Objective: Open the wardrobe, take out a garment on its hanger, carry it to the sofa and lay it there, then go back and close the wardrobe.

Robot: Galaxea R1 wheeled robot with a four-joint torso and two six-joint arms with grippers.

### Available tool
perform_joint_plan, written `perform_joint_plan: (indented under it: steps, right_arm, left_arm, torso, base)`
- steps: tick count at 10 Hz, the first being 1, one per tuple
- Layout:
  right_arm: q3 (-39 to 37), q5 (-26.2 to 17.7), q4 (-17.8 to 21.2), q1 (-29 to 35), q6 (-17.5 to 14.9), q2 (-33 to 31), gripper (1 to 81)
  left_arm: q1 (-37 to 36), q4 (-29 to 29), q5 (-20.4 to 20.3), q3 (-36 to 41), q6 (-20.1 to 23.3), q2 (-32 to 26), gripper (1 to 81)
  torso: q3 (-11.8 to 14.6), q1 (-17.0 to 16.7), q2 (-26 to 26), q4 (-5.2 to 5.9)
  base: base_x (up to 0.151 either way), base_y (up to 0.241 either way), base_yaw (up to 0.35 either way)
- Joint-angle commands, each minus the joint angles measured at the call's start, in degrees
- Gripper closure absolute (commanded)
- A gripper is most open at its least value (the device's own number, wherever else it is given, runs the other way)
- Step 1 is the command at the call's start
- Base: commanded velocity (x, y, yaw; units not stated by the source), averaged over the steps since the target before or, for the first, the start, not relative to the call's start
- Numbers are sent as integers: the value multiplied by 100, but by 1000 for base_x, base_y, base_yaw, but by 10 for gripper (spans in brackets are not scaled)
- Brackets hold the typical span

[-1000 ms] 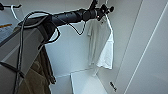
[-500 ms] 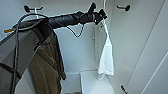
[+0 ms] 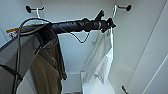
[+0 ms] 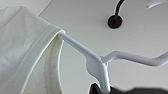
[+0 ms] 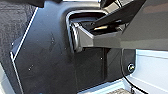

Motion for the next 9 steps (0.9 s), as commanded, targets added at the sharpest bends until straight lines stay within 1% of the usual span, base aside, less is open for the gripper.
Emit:
perform_joint_plan:
  steps: [1, 3, 4, 9]
  right_arm:
    - [33, -170, 6, 167, -7, 15, 10]
    - [51, -153, 6, 176, -7, 15, 10]
    - [33, -153, 6, 176, -7, 15, 10]
    - [15, -65, 14, 184, -7, -12, 10]
  left_arm:
    - [-593, 561, -360, 386, 99, -26, 811]
    - [-267, 684, -386, 333, 116, 361, 811]
    - [-144, 745, -483, 333, 125, 493, 811]
    - [68, 772, -500, 447, 125, 396, 811]
  torso:
    - [0, 0, 0, 0]
    - [0, 0, 0, 0]
    - [0, 0, 0, 0]
    - [0, 0, 0, 0]
  base:
    - [0, 0, 0]
    - [0, 0, 0]
    - [0, 0, 0]
    - [0, 0, 0]
